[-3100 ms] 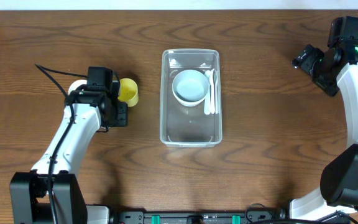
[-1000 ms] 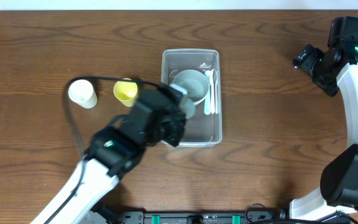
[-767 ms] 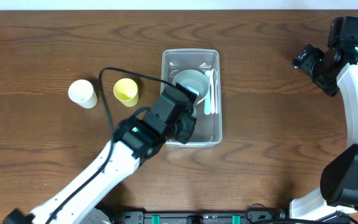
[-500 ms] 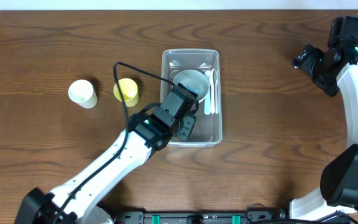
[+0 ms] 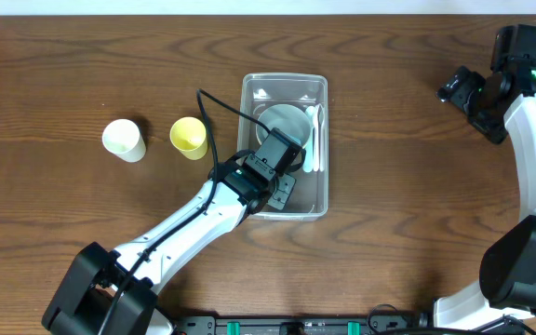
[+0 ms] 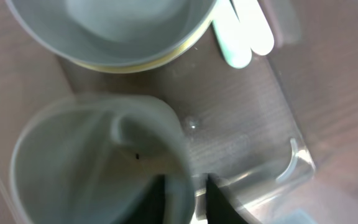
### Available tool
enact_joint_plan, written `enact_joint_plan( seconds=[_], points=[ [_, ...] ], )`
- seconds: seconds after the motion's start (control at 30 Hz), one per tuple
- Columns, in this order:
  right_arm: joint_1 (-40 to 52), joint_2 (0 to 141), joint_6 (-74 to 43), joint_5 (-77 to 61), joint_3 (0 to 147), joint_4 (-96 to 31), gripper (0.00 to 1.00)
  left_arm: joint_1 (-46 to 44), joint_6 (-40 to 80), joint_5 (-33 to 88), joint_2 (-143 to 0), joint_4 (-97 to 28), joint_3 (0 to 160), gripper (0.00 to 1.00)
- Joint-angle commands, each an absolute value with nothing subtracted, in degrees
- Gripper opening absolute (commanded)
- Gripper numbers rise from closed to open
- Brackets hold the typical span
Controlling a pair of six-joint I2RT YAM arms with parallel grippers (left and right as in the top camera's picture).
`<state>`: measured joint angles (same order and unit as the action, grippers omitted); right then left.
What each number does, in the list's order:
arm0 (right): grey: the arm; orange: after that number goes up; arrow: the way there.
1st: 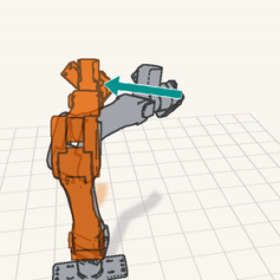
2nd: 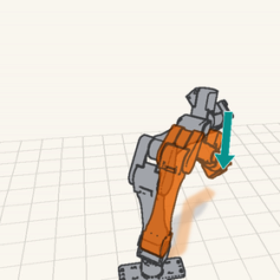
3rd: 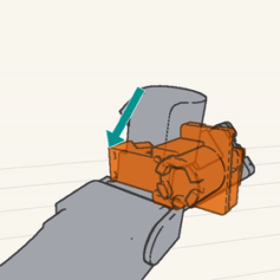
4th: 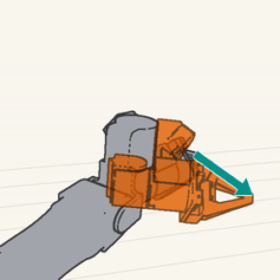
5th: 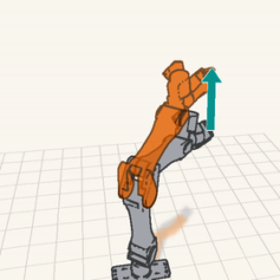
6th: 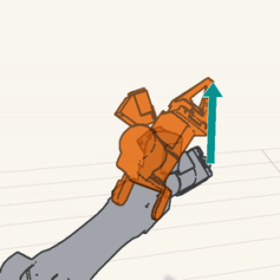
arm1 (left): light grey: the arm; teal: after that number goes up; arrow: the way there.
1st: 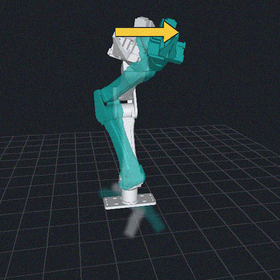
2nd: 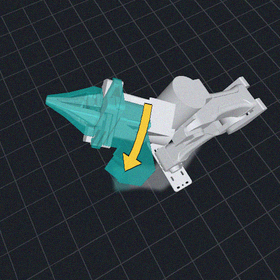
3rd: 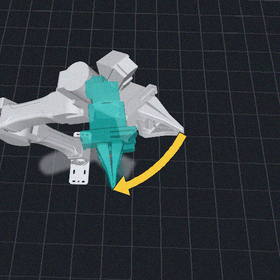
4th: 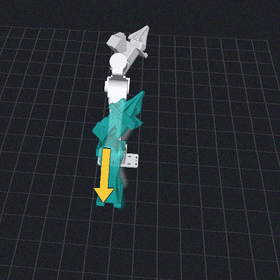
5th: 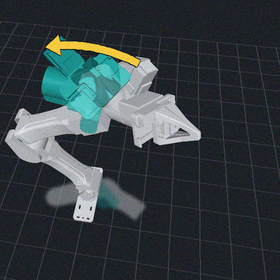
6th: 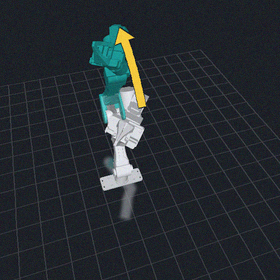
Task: Pack container
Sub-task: 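Lift the grey cup with the left gripper and lower it into the container, then move the left gripper to the yellow cup and grasp its rim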
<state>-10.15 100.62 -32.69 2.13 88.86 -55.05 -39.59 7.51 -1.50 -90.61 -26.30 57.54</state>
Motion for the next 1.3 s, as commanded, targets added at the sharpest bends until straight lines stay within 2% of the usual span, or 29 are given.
enact_joint_plan(
  seconds=[0.0,0.07,0.3,0.5,0.6,0.7,0.8,0.9,1.13,1.27],
  points=[
    [-10.1,100.6,-33.4,2.3,88.7,-55.1,0.99,-39.6,8.0,-2.6,-90.7,-25.8,58.0,0.34],
    [-10.1,100.6,-33.4,2.3,88.7,-55.1,0.99,-39.6,8.1,-2.6,-90.7,-25.5,58.0,0.38],
    [-10.1,100.6,-33.4,2.3,88.7,-55.1,0.99,-39.6,8.1,-2.6,-89.0,-25.6,58.7,0.42],
    [-10.1,100.6,-33.4,2.3,88.7,-55.1,0.99,-39.6,7.7,-3.1,-82.3,-30.9,64.8,0.45],
    [-10.1,100.6,-33.4,2.3,88.7,-55.1,0.99,-39.6,7.6,-8.1,-78.1,-32.7,67.1,0.45],
    [-10.1,100.6,-33.4,2.3,88.7,-55.1,0.99,-38.7,7.6,-16.8,-74.1,-32.5,67.5,0.52],
    [-10.1,100.6,-33.4,2.3,88.7,-55.1,0.99,-35.2,7.6,-22.5,-73.2,-32.5,67.5,0.55],
    [-10.1,100.6,-33.4,2.3,88.7,-55.1,0.99,-28.9,7.6,-23.0,-74.7,-31.5,67.5,0.58],
    [-10.1,100.6,-33.4,2.3,88.7,-55.1,0.99,-16.8,7.6,-13.3,-82.1,-27.8,67.5,0.62],
    [-10.1,100.6,-33.4,2.3,88.7,-55.1,0.99,-14.8,7.6,-10.3,-86.3,-27.9,67.5,0.62]
  ],
)
